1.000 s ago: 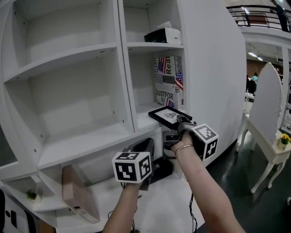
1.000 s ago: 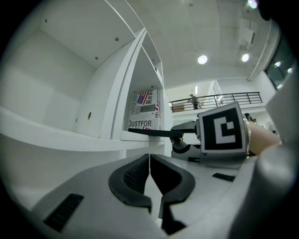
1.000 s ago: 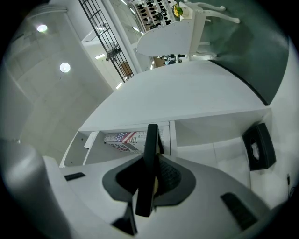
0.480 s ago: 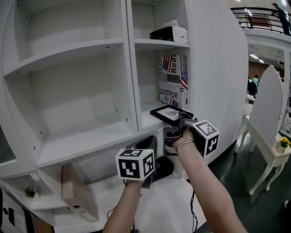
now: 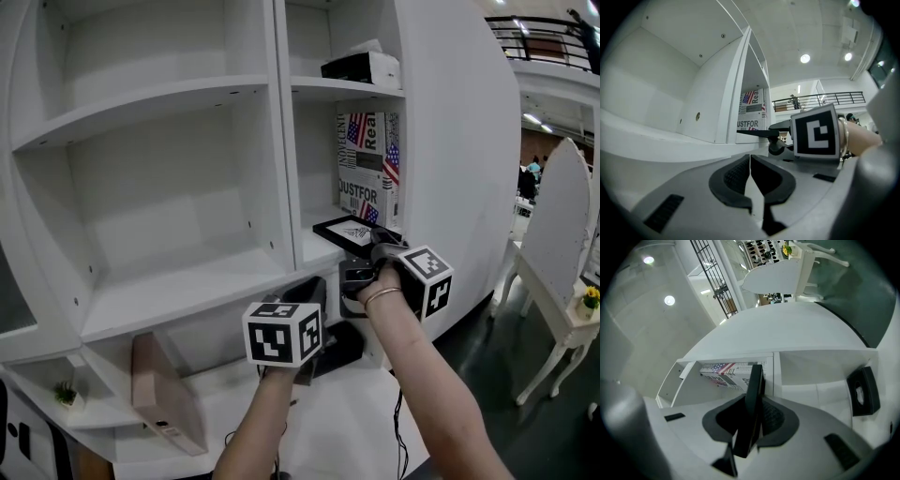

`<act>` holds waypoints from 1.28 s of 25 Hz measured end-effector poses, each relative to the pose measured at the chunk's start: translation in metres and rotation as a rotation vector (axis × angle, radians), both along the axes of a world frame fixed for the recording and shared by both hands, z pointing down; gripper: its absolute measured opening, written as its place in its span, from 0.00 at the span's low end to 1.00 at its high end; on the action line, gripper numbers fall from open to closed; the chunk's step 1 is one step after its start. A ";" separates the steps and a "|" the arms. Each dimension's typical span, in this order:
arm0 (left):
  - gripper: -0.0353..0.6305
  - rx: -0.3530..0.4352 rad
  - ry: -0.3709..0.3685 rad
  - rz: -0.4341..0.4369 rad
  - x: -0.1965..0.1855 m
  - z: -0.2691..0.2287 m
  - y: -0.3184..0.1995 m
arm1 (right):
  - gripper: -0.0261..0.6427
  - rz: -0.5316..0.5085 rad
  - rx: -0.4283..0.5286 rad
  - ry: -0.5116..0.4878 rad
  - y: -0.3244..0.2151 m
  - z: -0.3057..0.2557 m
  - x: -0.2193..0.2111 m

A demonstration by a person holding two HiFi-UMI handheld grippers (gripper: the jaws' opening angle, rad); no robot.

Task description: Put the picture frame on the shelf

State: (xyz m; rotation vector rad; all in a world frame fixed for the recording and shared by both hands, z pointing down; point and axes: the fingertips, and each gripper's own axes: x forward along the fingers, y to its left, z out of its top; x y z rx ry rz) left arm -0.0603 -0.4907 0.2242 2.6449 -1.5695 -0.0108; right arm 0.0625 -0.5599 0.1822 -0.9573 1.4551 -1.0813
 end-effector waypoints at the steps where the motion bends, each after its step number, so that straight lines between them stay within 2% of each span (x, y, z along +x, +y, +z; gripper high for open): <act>1: 0.08 -0.001 0.000 -0.002 -0.002 0.000 -0.001 | 0.14 -0.001 0.005 0.003 -0.001 -0.001 -0.001; 11: 0.08 -0.004 0.005 -0.010 -0.008 0.002 0.000 | 0.33 -0.037 0.095 0.012 -0.001 -0.014 -0.006; 16: 0.08 -0.001 0.002 -0.001 -0.001 0.001 0.004 | 0.42 -0.080 0.109 0.006 0.002 -0.012 -0.007; 27: 0.08 -0.005 0.011 -0.004 0.006 0.005 0.013 | 0.45 -0.105 0.137 0.031 0.027 0.003 0.014; 32: 0.08 -0.006 0.007 -0.007 0.012 0.007 0.019 | 0.46 -0.124 0.178 0.128 0.046 0.008 0.024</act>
